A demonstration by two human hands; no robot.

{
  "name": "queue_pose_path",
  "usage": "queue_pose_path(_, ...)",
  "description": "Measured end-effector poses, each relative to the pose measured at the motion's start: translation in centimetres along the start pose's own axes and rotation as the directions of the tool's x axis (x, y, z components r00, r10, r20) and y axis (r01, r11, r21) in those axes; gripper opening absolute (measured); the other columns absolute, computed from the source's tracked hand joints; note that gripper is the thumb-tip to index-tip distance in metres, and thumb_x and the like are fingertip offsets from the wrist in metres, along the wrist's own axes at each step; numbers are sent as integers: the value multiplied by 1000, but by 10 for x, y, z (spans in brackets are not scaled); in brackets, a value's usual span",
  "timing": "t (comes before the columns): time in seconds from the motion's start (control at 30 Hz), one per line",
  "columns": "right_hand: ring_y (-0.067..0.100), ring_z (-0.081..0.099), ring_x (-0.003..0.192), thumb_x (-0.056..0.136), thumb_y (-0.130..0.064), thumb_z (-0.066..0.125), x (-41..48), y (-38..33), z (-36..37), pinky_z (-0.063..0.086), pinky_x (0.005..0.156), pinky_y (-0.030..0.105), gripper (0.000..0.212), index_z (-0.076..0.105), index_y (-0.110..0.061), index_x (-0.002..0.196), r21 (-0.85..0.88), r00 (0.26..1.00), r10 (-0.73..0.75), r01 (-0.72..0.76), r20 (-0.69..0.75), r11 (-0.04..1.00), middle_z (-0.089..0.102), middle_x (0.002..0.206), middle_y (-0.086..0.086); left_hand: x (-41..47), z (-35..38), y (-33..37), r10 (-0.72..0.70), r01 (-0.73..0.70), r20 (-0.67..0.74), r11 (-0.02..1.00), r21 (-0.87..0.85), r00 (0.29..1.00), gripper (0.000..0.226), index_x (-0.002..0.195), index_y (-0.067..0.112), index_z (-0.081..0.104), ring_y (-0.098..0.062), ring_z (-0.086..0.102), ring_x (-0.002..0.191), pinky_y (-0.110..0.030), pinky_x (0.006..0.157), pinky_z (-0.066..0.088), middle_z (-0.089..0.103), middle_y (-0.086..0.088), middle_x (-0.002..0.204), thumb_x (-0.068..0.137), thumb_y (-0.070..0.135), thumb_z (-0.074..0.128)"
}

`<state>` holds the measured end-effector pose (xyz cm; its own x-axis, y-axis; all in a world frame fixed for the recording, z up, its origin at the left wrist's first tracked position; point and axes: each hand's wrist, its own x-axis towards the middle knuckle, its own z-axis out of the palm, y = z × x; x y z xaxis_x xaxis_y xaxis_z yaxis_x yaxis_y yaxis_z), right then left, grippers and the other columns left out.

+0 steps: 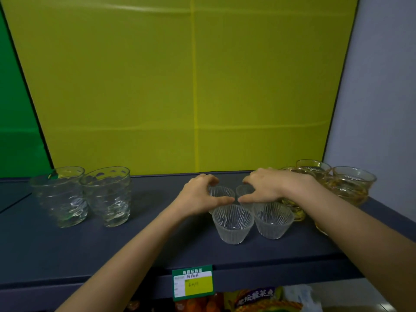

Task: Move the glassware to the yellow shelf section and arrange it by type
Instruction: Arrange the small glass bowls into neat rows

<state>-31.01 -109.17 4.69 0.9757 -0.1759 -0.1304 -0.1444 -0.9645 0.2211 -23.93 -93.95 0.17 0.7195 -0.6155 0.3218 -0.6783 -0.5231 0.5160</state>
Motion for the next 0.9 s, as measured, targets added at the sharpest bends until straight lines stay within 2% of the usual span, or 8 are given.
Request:
queue_pose_path(0.4,28,42,130,77,-63,54,14,-28,-8,37,106,41,80,41,-12,137,150,991,-113,123,-73,981,44,144,9,-9,-31,-38,-80,80,-4,997,-6,997,59,114,13,56,-21,55,107,-32,93,43,60,-5,119,67,43,75)
queue_pose_path(0.6,27,40,132,79,-65,49,16,-40,-8,35,108,41,80,38,-12,139,153,985,-140,154,-98,976,41,146,9,-18,-41,-49,-78,78,-4,997,-21,997,60,119,12,53,-19,51,115,-28,95,38,56,-6,126,71,39,73)
queue_pose_path(0.7,23,35,136,84,-61,43,2,-32,-11,29,111,36,74,35,-14,141,216,982,-142,166,-122,962,37,149,5,-27,-41,-41,0,-7,-130,998,-55,991,62,121,13,52,-18,49,119,-29,101,37,55,-4,128,70,40,73)
queue_pose_path(0.77,19,35,135,88,-55,41,-15,-21,-13,28,111,31,65,36,-16,141,262,977,-135,175,-167,949,37,150,2,-39,-41,-29,69,-102,-191,980,-169,979,58,115,17,56,-11,52,114,-31,100,40,60,1,120,68,45,74)
queue_pose_path(0.83,14,41,130,90,-50,42,-34,-9,-12,30,106,26,59,38,-19,139,301,974,-116,172,-195,938,41,147,-2,-54,-39,-16,129,-171,-171,950,-262,977,53,108,24,59,0,55,104,-23,93,45,62,11,110,64,50,69)
queue_pose_path(0.9,11,45,125,90,-50,42,-51,-2,-6,32,103,24,56,41,-21,138,320,973,-86,153,-214,935,45,143,-4,-66,-31,-6,191,-220,-129,938,-269,973,55,108,27,58,5,54,100,-17,88,45,61,16,109,63,57,68)
